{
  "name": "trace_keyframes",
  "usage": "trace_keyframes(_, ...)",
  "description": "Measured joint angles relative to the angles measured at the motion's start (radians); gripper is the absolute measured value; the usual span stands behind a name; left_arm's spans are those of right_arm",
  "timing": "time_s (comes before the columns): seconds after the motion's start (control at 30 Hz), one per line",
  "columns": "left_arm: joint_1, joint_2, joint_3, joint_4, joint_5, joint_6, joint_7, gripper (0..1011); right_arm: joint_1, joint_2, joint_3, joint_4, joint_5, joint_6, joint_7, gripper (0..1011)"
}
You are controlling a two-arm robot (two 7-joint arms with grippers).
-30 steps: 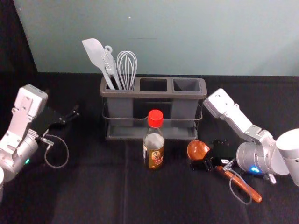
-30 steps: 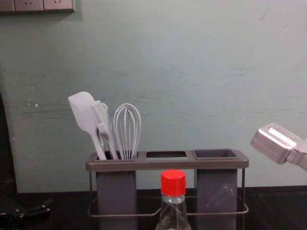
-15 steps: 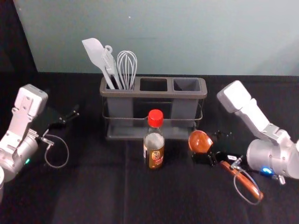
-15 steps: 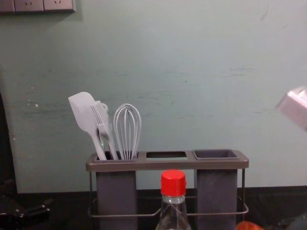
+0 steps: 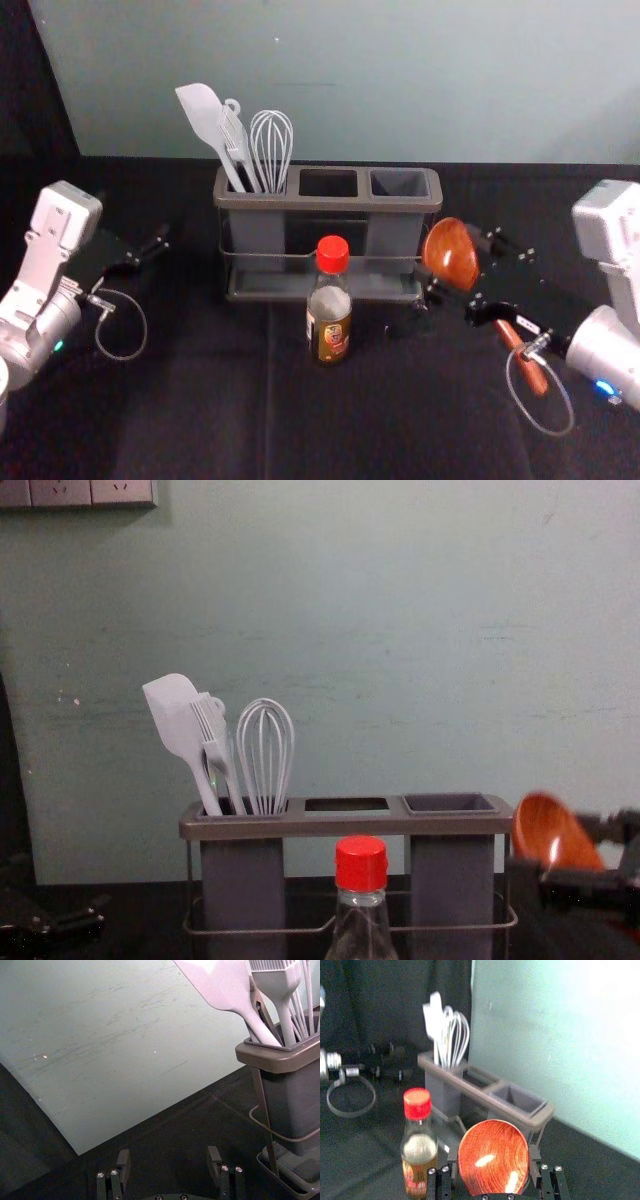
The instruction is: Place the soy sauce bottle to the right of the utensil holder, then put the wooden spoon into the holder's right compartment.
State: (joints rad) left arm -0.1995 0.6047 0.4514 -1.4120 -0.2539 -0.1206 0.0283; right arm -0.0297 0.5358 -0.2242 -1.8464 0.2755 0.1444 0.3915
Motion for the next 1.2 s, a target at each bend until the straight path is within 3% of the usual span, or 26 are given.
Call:
trace_keyframes(0.27,0.000,0.000,0.000,0.000,0.000,0.000,0.000,1005,-0.054,-0.041,0.033,0.016,0.007,-0.263,-0.011,837)
trace_keyframes(0.33,0.000,0.000,0.000,0.000,0.000,0.000,0.000,1005,-0.054,-0.048,0.033,0.020,0.005,-0.284,-0.011,837)
trace_keyframes(1.2,0.000,0.000,0.000,0.000,0.000,0.000,0.000,1005,-0.053,-0.052,0.031,0.024,-0.001,-0.292,-0.010,838)
